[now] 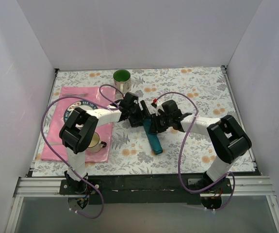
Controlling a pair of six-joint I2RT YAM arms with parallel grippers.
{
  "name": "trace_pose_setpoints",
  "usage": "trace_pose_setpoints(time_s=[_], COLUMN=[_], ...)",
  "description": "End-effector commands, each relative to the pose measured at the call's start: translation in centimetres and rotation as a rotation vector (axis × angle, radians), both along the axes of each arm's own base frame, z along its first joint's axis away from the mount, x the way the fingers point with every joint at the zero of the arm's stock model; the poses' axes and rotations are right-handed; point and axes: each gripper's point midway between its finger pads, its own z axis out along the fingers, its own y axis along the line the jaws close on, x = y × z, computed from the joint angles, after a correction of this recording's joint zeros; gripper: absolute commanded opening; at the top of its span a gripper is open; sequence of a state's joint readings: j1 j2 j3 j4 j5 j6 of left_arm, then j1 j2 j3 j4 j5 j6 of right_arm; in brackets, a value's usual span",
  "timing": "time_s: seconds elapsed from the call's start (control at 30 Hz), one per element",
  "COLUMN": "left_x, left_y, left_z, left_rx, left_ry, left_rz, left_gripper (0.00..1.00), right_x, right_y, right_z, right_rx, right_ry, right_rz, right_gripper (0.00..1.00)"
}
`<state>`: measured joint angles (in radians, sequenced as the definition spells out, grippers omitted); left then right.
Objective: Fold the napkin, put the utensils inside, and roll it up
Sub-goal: Roll the napkin with the utensil
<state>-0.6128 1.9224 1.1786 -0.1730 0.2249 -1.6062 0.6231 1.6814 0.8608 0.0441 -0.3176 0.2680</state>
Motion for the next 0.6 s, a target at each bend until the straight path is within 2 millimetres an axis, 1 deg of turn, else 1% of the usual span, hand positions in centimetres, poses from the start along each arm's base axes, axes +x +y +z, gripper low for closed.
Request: trace_pose_setpoints(time_s=[0.0,0.03,0.07,0.1,0.17,0.23,0.37,0.4,0.43,0.47,0.5,0.53,0.57], left_x=[-5.1,-5.2,-5.2,-5.2,-5.1,-4.9,-4.4,-4.3,-4.2,-4.1,-4.1,-4.3,-4.2], left_y=[2.1,2.2,2.1,2.1,2.3,2.4,2.7,2.7,2.7,2.7,2.7,2.7,2.8], left_z=[-5.3,-5.6,-5.6,-5.7,-6.2,-6.6,-7.1,-7.2,-7.2,-7.2,-7.0,-6.9,-6.7], left_rx=[0.161,0.17,0.175,0.182,0.198,0.212,0.246,0.244,0.244,0.244,0.24,0.237,0.235], left_ry=[0.184,0.187,0.181,0.18,0.183,0.181,0.172,0.171,0.171,0.171,0.167,0.165,0.162], left_rz=[-0.049,-0.049,-0.051,-0.05,-0.045,-0.037,-0.014,-0.007,-0.006,-0.006,-0.004,-0.004,-0.001], left_gripper=[0.72,0.72,0.71,0.7,0.66,0.65,0.51,0.5,0.5,0.49,0.47,0.47,0.47], right_x=[-0.5,-0.4,-0.2,-0.1,0.3,0.3,0.5,0.7,0.8,0.4,1.1,1.2,0.4], right_y=[0.4,0.3,-0.3,-0.2,-0.8,-0.8,-1.1,-1.1,-1.1,-1.5,-1.9,-2.2,-2.5], right_z=[0.7,0.8,0.6,0.9,0.8,1.0,1.0,1.1,1.1,1.0,0.9,1.0,1.4], right_rx=[0.166,0.183,0.194,0.223,0.236,0.262,0.286,0.285,0.272,0.238,0.186,0.149,0.103], right_ry=[0.094,0.101,0.116,0.112,0.118,0.119,0.128,0.118,0.113,0.128,0.085,0.068,0.069], right_rz=[0.032,0.029,0.008,0.016,0.002,0.021,0.034,0.043,0.045,0.039,0.031,0.021,0.022], right_gripper=[0.32,0.31,0.31,0.31,0.31,0.31,0.33,0.34,0.36,0.4,0.44,0.48,0.57])
